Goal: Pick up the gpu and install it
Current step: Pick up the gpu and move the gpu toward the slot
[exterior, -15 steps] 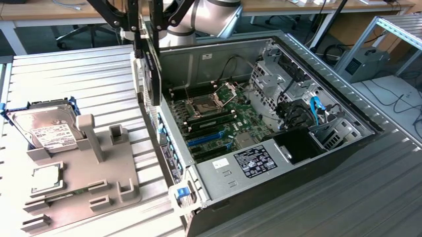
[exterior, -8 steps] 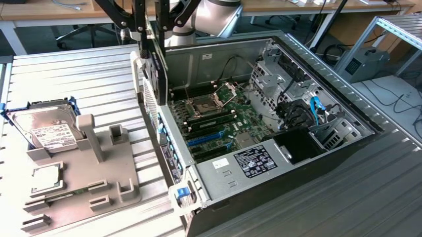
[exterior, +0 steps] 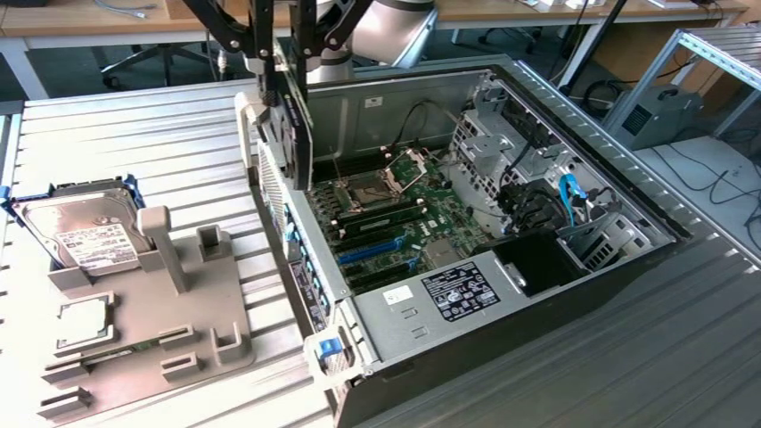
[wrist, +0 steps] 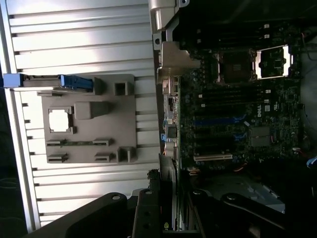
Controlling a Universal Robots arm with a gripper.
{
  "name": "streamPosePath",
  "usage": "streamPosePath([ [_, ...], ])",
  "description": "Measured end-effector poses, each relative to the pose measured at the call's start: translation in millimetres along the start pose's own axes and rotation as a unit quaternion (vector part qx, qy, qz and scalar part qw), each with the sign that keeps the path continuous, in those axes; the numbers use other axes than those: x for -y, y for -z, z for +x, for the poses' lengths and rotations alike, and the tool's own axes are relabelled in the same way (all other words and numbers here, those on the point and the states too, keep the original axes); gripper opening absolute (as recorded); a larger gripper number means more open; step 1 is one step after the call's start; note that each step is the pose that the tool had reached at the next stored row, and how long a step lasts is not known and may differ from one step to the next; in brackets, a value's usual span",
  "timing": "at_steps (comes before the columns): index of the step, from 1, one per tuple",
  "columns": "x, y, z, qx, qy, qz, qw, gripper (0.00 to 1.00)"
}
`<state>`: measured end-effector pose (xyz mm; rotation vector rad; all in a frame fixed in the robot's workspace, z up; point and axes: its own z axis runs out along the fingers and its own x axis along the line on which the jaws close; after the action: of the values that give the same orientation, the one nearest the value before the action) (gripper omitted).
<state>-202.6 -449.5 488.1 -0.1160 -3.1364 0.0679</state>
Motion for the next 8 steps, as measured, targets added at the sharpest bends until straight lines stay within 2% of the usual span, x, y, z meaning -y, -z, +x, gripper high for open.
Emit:
streamPosePath([
  [8,-0.6,-1.1,-7.5,0.0002,0.000,0.0032,1.0000,0.26],
])
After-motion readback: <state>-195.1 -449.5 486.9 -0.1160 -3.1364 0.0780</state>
